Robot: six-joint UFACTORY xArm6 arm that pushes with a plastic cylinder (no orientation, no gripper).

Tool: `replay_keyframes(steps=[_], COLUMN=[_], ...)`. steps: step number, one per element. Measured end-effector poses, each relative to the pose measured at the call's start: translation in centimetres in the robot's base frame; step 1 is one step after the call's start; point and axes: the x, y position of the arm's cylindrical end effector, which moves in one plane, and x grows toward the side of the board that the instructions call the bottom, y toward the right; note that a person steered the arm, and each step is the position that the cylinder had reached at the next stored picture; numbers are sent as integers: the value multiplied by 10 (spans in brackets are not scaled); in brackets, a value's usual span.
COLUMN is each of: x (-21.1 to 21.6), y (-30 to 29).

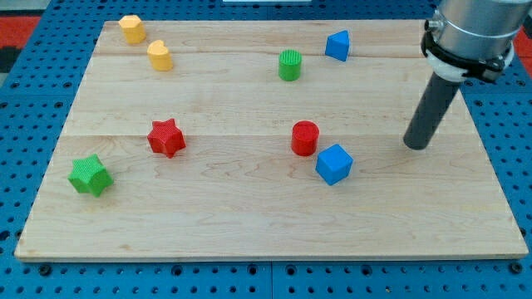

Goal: Push the green circle towards top left

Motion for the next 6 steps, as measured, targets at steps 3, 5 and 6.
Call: replay_keyframes(steps=[3,5,6], x=[-96,-124,-155], y=[13,-141,-164])
